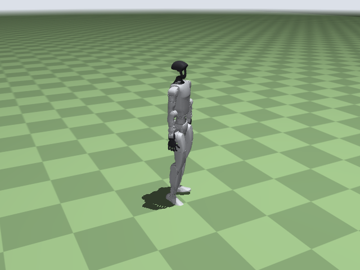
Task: In place motions
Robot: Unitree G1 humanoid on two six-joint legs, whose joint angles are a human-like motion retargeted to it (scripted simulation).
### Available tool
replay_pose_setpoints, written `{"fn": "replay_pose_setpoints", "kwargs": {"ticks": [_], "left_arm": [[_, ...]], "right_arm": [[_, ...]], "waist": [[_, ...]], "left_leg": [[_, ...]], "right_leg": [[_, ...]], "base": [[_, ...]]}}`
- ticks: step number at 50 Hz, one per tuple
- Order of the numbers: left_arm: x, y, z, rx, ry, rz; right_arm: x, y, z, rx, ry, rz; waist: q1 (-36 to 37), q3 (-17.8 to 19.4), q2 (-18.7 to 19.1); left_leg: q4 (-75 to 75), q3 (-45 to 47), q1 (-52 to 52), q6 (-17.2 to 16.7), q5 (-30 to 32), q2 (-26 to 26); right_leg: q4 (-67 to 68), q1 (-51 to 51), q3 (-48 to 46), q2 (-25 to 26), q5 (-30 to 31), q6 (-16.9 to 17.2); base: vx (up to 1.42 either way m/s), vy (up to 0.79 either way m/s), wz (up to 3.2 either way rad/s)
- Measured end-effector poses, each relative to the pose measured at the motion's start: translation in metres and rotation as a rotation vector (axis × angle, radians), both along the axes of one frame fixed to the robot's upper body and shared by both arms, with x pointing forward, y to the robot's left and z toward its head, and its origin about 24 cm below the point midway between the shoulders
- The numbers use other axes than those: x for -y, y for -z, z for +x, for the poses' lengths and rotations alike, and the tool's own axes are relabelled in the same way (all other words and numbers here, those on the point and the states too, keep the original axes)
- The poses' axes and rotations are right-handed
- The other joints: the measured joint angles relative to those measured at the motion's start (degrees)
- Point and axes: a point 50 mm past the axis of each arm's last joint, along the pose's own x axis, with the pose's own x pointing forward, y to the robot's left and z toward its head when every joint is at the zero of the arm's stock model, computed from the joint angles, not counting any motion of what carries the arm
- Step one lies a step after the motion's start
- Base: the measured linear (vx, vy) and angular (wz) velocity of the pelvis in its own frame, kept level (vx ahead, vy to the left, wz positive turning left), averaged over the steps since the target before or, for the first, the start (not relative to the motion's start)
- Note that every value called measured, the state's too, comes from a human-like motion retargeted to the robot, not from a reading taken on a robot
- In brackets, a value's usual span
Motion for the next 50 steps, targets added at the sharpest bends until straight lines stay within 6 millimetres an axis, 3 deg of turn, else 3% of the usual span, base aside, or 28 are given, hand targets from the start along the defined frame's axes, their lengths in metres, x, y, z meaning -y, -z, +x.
{"fn": "replay_pose_setpoints", "kwargs": {"ticks": [7,12,20,27,30,33,40,47,50], "left_arm": [[0.005,0.001,0.020,0.054,0.152,-0.035],[0.011,0.001,0.030,0.082,0.251,-0.058],[0.014,0.001,0.027,0.081,0.255,-0.053],[0.002,0.000,0.019,0.049,0.135,-0.028],[0.000,0.000,0.016,0.035,0.071,-0.027],[0.001,0.000,0.016,0.037,0.039,-0.027],[-0.005,0.000,0.029,0.102,0.129,0.001],[-0.013,-0.001,0.045,0.140,0.200,0.028],[-0.013,-0.001,0.050,0.155,0.206,0.048]], "right_arm": [[-0.018,0.000,0.041,0.150,-0.074,0.063],[-0.017,-0.002,0.054,0.189,-0.167,0.051],[-0.012,-0.001,0.046,0.137,-0.217,-0.007],[-0.017,0.001,0.038,0.099,-0.254,-0.017],[-0.019,0.002,0.031,0.075,-0.262,-0.001],[-0.018,0.002,0.022,0.043,-0.253,0.013],[-0.014,0.002,0.007,-0.026,-0.219,0.036],[-0.004,0.000,0.006,-0.077,-0.357,0.020],[0.000,-0.001,0.006,-0.083,-0.373,0.017]], "waist": [[-0.07,1.19,-0.51],[0.72,2.06,-0.71],[-2.77,1.38,-0.73],[-8.49,0.85,0.02],[-4.02,0.81,-0.68],[3.02,1.13,-0.43],[8.08,1.50,-0.08],[2.47,2.72,-0.72],[3.80,3.72,-1.11]], "left_leg": [[1.34,0.09,-1.52,0.79,-0.82,-0.25],[1.51,0.65,-1.68,1.28,-1.23,-0.78],[0.96,-2.12,-2.29,0.51,-1.44,-0.69],[1.20,-6.53,-2.80,-2.42,-1.41,3.38],[1.53,-2.26,-1.94,-2.81,-2.00,3.65],[1.40,3.63,-1.62,-0.92,-2.18,2.63],[3.01,1.26,-2.34,-1.20,-1.60,4.05],[7.55,-12.92,-8.93,-1.66,1.29,3.22],[9.01,-15.91,-11.58,-2.84,3.06,3.03]], "right_leg": [[1.05,-1.51,0.33,-0.68,0.49,0.23],[0.86,-1.61,0.58,-1.00,1.33,0.70],[1.93,-2.92,1.55,-2.02,2.30,5.94],[2.58,-4.47,11.25,2.87,-0.38,6.35],[1.61,-1.70,20.67,4.38,-3.39,6.35],[0.60,-0.30,26.38,3.35,-4.79,6.35],[-1.10,2.49,23.55,3.42,-5.39,4.16],[-2.06,4.13,10.30,3.15,-5.68,1.71],[-2.76,5.43,6.24,2.99,-6.39,1.28]], "base": [[-0.01,0.02,-0.01],[0.01,0.06,-0.11],[-0.02,-0.02,0.26],[-0.07,-0.23,0.44],[-0.02,-0.02,-1.11],[-0.01,0.20,-1.55],[0.01,-0.04,0.26],[-0.06,-0.09,2.05],[-0.11,-0.07,1.75]]}}
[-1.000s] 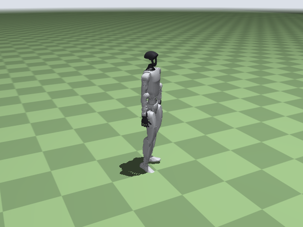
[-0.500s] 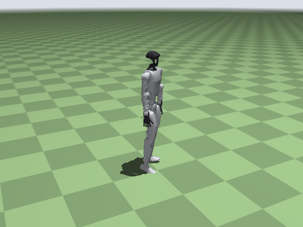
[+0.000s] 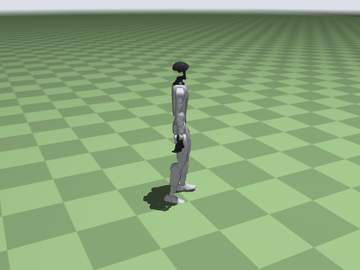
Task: In place motions
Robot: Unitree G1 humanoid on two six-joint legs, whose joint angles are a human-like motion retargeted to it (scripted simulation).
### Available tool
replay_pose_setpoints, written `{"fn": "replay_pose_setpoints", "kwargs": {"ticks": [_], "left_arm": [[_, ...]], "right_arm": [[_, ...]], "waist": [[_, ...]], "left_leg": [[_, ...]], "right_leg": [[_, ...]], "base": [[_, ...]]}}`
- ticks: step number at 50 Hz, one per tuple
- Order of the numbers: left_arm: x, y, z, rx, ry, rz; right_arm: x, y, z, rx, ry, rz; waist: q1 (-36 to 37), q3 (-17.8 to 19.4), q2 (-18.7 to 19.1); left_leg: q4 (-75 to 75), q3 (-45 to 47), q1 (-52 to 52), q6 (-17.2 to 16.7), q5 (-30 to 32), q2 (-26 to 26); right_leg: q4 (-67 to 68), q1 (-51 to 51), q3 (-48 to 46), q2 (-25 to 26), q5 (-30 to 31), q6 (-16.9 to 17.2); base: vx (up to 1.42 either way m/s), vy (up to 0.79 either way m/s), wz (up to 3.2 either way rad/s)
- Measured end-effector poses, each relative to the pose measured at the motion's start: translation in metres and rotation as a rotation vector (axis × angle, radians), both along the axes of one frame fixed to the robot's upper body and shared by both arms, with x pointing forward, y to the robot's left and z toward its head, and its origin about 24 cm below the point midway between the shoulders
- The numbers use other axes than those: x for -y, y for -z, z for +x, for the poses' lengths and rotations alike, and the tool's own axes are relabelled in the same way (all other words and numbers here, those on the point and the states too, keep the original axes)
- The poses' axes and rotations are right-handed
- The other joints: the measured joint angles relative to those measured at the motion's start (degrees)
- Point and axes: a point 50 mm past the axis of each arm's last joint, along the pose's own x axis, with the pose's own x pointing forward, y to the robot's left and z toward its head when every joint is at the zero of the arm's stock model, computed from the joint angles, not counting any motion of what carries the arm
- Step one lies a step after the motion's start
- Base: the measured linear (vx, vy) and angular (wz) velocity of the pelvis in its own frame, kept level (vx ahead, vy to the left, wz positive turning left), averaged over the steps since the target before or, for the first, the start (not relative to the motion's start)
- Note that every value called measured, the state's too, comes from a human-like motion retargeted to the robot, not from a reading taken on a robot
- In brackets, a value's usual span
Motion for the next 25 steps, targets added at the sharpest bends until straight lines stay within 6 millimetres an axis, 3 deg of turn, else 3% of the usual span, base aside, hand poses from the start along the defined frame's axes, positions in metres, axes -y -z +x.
{"fn": "replay_pose_setpoints", "kwargs": {"ticks": [5,8,13,20,25], "left_arm": [[0.002,0.001,-0.003,0.010,-0.051,0.048],[0.002,0.003,-0.012,-0.012,-0.094,0.115],[0.004,0.003,-0.039,-0.115,-0.192,0.155],[0.014,0.002,-0.074,-0.236,-0.330,0.150],[0.021,0.002,-0.081,-0.226,-0.389,0.193]], "right_arm": [[0.010,-0.002,-0.005,-0.003,0.030,-0.023],[0.016,-0.003,-0.008,-0.011,0.037,-0.045],[0.025,-0.005,-0.009,-0.016,0.033,-0.084],[0.022,-0.004,-0.009,-0.012,0.056,-0.090],[0.011,-0.002,0.003,0.041,0.059,-0.032]], "waist": [[3.76,1.04,-0.57],[4.74,1.32,-1.04],[4.56,1.55,-2.02],[2.65,-0.63,-3.55],[2.85,-0.67,-3.88]], "left_leg": [[0.32,-4.45,-4.06,-1.50,3.05,-1.54],[-0.42,-2.67,-4.90,-0.20,2.58,-1.95],[-1.68,11.02,-4.50,0.92,-0.26,0.71],[-0.67,42.55,1.21,-1.55,0.12,6.02],[-1.50,47.28,5.19,-1.70,4.01,5.60]], "right_leg": [[-1.03,1.47,-7.48,-0.10,-1.33,-1.12],[-1.37,2.14,-11.68,-0.75,-2.09,-1.27],[-1.45,3.06,-19.15,-2.35,-3.83,-0.95],[-0.88,3.80,-32.43,-4.90,-5.94,0.16],[-0.34,5.15,-37.71,-5.60,-6.91,0.93]], "base": [[-0.08,-0.01,1.82],[-0.04,0.05,1.65],[-0.06,0.07,1.85],[0.03,0.05,1.73],[0.11,0.07,0.95]]}}
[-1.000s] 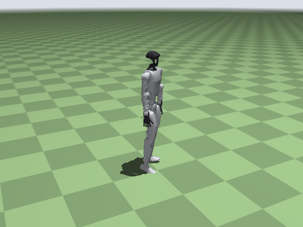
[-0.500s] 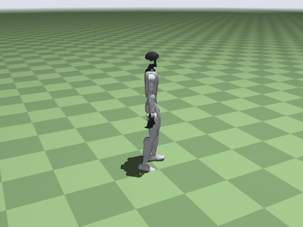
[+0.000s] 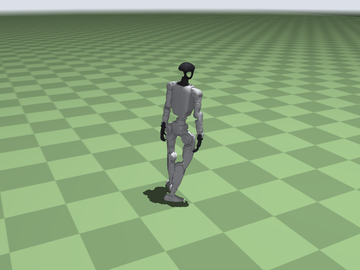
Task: In place motions
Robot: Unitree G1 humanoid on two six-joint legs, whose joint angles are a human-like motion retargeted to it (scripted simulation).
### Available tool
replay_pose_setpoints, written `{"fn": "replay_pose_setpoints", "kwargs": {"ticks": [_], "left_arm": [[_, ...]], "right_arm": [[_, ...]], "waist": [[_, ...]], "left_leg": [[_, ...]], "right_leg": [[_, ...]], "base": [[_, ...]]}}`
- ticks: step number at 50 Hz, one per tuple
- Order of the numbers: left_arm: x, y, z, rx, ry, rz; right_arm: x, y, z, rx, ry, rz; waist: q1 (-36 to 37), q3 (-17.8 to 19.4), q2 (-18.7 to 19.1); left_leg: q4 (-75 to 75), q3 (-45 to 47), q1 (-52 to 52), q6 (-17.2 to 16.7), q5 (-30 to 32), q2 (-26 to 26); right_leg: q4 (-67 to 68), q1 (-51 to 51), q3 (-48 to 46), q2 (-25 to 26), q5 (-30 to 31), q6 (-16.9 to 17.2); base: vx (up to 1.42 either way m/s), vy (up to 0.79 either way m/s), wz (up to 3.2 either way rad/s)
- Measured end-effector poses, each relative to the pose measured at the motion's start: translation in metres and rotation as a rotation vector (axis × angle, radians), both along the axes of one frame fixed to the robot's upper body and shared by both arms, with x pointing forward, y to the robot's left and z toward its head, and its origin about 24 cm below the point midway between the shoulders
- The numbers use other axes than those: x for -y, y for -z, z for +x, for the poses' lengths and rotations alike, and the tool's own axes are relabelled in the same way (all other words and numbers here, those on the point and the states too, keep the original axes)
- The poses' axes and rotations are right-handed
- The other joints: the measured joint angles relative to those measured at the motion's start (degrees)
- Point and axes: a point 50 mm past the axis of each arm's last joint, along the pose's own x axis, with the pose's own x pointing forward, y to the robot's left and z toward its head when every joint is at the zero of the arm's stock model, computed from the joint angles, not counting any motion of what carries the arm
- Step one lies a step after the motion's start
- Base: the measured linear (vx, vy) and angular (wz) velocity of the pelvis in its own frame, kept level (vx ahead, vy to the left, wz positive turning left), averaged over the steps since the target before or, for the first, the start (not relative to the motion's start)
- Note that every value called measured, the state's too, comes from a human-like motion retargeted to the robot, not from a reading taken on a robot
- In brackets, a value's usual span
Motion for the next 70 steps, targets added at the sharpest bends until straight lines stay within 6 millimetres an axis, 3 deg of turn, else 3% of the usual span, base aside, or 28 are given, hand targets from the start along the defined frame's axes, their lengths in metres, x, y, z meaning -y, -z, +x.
{"fn": "replay_pose_setpoints", "kwargs": {"ticks": [3,8,14,24,29,33,35,38,44,47,53,56,61,70], "left_arm": [[0.001,0.000,-0.002,0.004,0.016,0.058],[0.004,0.002,0.004,0.032,0.075,0.076],[-0.005,0.003,0.031,0.129,0.202,0.078],[-0.006,0.003,0.055,0.190,0.248,-0.003],[-0.002,0.003,0.057,0.179,0.270,-0.072],[-0.005,0.002,0.057,0.152,0.314,-0.046],[-0.009,0.002,0.058,0.133,0.341,-0.019],[-0.016,0.000,0.064,0.123,0.371,0.001],[-0.022,-0.001,0.075,0.151,0.376,-0.003],[-0.023,-0.001,0.079,0.159,0.376,-0.014],[-0.018,-0.001,0.074,0.142,0.369,-0.039],[-0.017,0.000,0.068,0.114,0.379,-0.041],[-0.004,0.001,0.053,0.064,0.385,-0.054],[0.001,0.002,0.043,0.049,0.410,-0.105]], "right_arm": [[-0.008,0.001,0.006,0.027,0.011,0.048],[-0.021,0.002,0.013,0.063,0.026,0.101],[-0.031,0.003,0.019,0.081,0.005,0.134],[-0.023,0.003,0.002,0.021,-0.011,0.102],[-0.016,0.002,-0.008,0.006,0.060,0.068],[-0.013,0.003,-0.009,0.024,0.082,0.020],[-0.014,0.003,-0.006,0.044,0.088,0.006],[-0.020,0.004,0.003,0.080,0.090,0.015],[-0.028,0.004,0.016,0.124,0.050,0.048],[-0.030,0.004,0.019,0.124,0.028,0.052],[-0.032,0.005,0.017,0.101,0.025,0.058],[-0.034,0.005,0.015,0.093,0.037,0.064],[-0.035,0.005,0.010,0.072,0.087,0.066],[-0.045,0.005,0.027,0.120,0.074,0.107]], "waist": [[1.11,-0.69,1.92],[1.90,-1.40,2.57],[2.91,-1.22,2.03],[3.62,-2.34,2.07],[2.69,-1.88,4.57],[0.25,-1.19,8.56],[-1.89,-0.32,9.45],[-5.02,1.24,9.53],[-7.00,2.38,8.20],[-7.60,2.86,6.66],[-8.06,3.23,3.46],[-6.93,2.70,2.05],[-2.89,0.47,2.04],[-4.05,-1.80,2.98]], "left_leg": [[-3.85,-2.41,0.82,-3.33,3.38,-0.77],[-8.09,-4.10,0.57,-1.87,4.58,-3.37],[-6.78,-6.53,-0.47,-0.86,2.15,-4.34],[-6.84,-10.18,0.06,0.08,-2.68,-6.80],[-7.41,-13.77,1.47,0.46,-4.68,-6.32],[-7.67,-18.28,2.11,0.83,-5.11,-3.32],[-7.66,-21.10,2.16,1.28,-5.08,-2.88],[-7.67,-25.17,1.69,2.04,-4.66,-3.13],[-7.65,-29.37,0.73,2.79,-4.15,-4.24],[-7.78,-31.41,1.03,3.14,-4.05,-5.89],[-7.47,-35.07,3.08,3.84,-4.71,-9.85],[-7.41,-35.79,4.28,4.02,-5.12,-11.66],[-7.15,-36.25,4.96,3.78,-5.86,-11.94],[-7.23,-38.12,5.13,3.22,-6.20,-11.27]], "right_leg": [[-0.01,0.59,-1.48,1.99,-0.43,0.23],[0.26,1.14,-3.17,1.99,-0.36,0.90],[0.35,2.07,-5.72,1.23,-0.15,1.77],[2.49,3.74,-8.53,-0.44,0.77,3.06],[8.56,4.51,-7.86,-1.14,4.52,0.94],[20.91,0.99,-2.65,-2.63,7.26,-6.08],[27.96,-3.86,6.00,-2.94,7.10,-4.79],[32.36,-10.85,20.77,1.09,6.20,-0.23],[26.54,-14.62,25.46,4.46,4.42,-1.17],[21.96,-15.86,30.45,6.23,2.14,0.04],[9.51,-14.23,40.91,7.40,-0.04,1.59],[4.72,-10.81,38.07,6.73,0.40,-0.10],[0.14,-7.64,35.37,5.44,2.35,1.77],[0.53,-7.20,35.02,6.55,1.41,0.16]], "base": [[0.18,0.06,0.41],[0.20,0.06,0.32],[0.21,0.03,0.34],[0.30,0.06,0.26],[0.32,0.08,0.48],[0.29,0.05,0.77],[0.14,-0.06,1.12],[0.09,-0.11,1.10],[0.09,-0.13,0.64],[0.09,-0.12,0.69],[0.13,-0.10,0.63],[0.15,-0.05,0.26],[0.13,-0.04,0.05],[0.02,-0.05,0.26]]}}
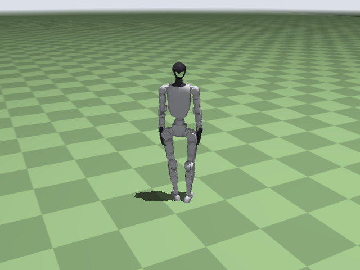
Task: In place motions
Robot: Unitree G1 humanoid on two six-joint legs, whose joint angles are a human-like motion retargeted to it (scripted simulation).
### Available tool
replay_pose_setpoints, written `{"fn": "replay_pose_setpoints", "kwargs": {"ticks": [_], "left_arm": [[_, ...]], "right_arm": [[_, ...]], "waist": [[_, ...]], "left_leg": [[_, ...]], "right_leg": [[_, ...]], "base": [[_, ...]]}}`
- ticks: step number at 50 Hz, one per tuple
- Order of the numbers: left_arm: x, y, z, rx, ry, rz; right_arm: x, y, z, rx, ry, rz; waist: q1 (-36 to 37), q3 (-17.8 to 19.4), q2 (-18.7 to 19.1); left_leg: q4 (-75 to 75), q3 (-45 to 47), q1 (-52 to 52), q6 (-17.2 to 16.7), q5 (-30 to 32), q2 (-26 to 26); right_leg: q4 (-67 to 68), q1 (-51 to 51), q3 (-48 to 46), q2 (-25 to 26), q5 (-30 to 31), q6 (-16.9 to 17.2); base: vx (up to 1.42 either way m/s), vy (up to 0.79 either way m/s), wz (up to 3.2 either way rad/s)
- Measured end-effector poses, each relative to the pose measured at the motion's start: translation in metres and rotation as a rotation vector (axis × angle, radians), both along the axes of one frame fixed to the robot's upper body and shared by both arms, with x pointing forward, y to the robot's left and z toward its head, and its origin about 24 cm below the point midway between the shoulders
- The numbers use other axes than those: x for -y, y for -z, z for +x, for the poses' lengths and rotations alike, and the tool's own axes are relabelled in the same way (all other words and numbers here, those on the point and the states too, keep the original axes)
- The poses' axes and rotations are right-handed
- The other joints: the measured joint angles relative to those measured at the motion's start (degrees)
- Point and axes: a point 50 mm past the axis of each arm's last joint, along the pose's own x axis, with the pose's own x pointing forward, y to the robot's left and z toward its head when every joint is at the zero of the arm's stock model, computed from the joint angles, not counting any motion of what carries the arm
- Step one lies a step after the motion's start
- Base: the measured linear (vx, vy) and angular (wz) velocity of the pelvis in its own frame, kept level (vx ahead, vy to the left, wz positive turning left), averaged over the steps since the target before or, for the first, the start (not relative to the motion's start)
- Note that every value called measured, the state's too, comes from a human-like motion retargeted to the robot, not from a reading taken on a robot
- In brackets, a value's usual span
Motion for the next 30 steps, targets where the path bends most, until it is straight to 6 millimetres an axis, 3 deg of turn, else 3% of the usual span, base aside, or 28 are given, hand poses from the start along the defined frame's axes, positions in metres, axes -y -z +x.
{"fn": "replay_pose_setpoints", "kwargs": {"ticks": [12,30], "left_arm": [[0.001,0.000,0.002,0.004,-0.025,-0.026],[0.000,0.000,0.002,0.004,0.020,-0.027]], "right_arm": [[-0.005,0.000,-0.005,-0.030,-0.079,0.028],[0.012,0.000,-0.032,-0.141,-0.047,-0.021]], "waist": [[1.70,-0.88,-0.20],[1.51,-0.74,-0.02]], "left_leg": [[0.13,-1.63,-0.19,-0.62,-0.24,0.38],[0.35,-2.83,-0.85,-1.19,-0.50,0.87]], "right_leg": [[-0.50,0.66,-1.16,0.32,0.25,-1.00],[-0.44,0.56,-2.13,0.51,0.96,-2.39]], "base": [[-0.02,-0.05,0.12],[0.00,0.00,0.00]]}}
